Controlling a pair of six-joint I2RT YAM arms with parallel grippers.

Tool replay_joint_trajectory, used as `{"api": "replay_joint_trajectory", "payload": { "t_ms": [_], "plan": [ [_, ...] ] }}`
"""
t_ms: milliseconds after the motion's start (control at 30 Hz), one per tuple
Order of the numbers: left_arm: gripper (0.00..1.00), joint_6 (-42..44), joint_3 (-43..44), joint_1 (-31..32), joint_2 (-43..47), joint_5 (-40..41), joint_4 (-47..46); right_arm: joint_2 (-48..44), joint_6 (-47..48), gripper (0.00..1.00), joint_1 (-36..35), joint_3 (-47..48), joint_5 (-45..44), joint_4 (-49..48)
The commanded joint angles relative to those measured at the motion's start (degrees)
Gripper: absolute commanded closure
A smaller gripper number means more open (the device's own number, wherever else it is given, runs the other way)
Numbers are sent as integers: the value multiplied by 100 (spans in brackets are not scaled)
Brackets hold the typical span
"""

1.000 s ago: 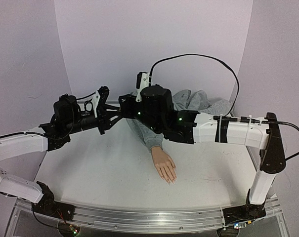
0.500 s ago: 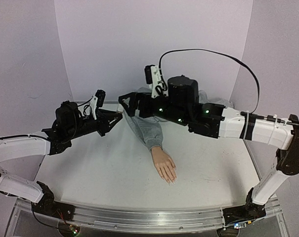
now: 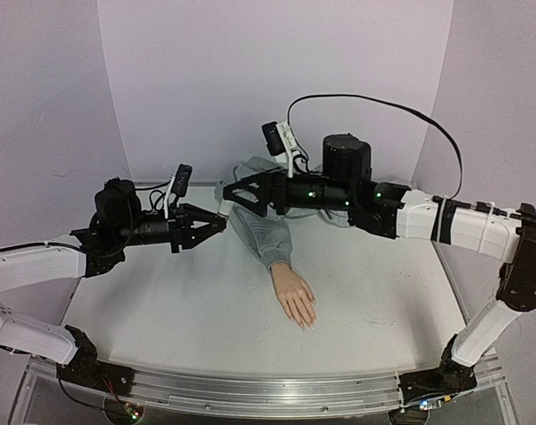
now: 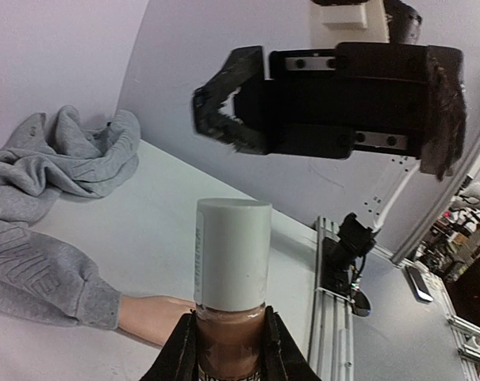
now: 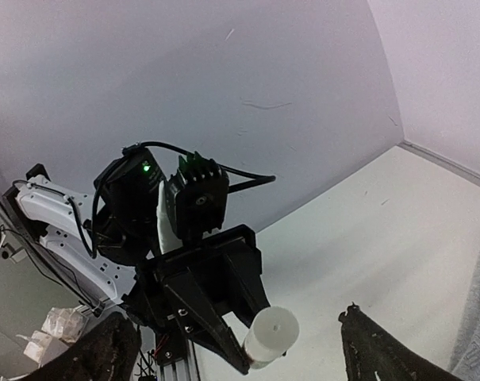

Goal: Paint the nails

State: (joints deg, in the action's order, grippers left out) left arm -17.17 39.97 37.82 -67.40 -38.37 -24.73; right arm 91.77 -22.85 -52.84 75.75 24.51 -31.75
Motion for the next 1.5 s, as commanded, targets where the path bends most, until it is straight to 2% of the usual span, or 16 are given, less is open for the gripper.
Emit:
{"api": "replay_joint_trajectory", "payload": {
  "t_ms": [0,167,367,467,733,867,967,1000,1067,1167,1267,1333,1467],
  "plan": [
    [100,-207,394,-21,88,-988,-170,368,-281,17,64,366,1069,-702],
    [100,-267,521,-21,20,-1358,-172,718,-503,31,65,531,1602,-1015],
    [100,-266,565,-23,-91,-1496,-170,818,-788,57,69,473,1756,-1493],
    [100,-252,589,-21,-116,-1491,-172,896,-880,67,65,466,1893,-1614],
    [100,-218,659,-21,-207,-1394,-172,1049,-1111,80,60,355,2001,-1977],
    [100,-163,704,-21,-247,-1277,-172,1037,-1115,90,42,281,1803,-1967],
    [100,-17,638,-21,-203,-696,-171,1021,-1142,100,1,245,1349,-1862],
    [100,65,583,-21,-159,-358,-179,1012,-1151,100,-20,228,1149,-1753],
    [100,279,445,-10,-46,624,-181,997,-1237,100,-116,200,116,-1407],
    [100,844,323,17,7,2053,-194,1038,-1670,100,-395,331,-1806,-359],
    [100,1402,420,57,-268,2901,-321,1074,-2375,100,-800,465,-3520,127],
    [100,1690,502,92,-498,3073,-502,1191,-2614,100,-1045,685,-3972,175],
    [100,2109,485,189,-776,3054,-804,1627,-2789,100,-1265,1377,-3816,273]
  ]
}}
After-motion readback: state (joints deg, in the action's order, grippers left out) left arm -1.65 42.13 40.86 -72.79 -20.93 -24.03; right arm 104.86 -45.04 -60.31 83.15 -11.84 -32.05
